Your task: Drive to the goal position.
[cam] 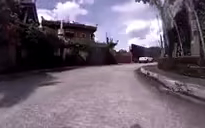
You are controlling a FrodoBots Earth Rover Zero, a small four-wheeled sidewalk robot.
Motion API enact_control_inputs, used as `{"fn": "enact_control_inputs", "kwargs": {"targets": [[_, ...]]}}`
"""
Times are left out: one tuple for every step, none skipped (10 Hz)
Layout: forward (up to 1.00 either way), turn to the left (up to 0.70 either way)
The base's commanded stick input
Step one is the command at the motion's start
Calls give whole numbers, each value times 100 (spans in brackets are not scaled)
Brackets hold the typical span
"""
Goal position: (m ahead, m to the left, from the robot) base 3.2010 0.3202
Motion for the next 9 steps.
{"fn": "enact_control_inputs", "kwargs": {"targets": [[70,0],[70,0],[70,0],[70,0],[70,0],[70,0],[70,0],[70,0],[70,0]]}}
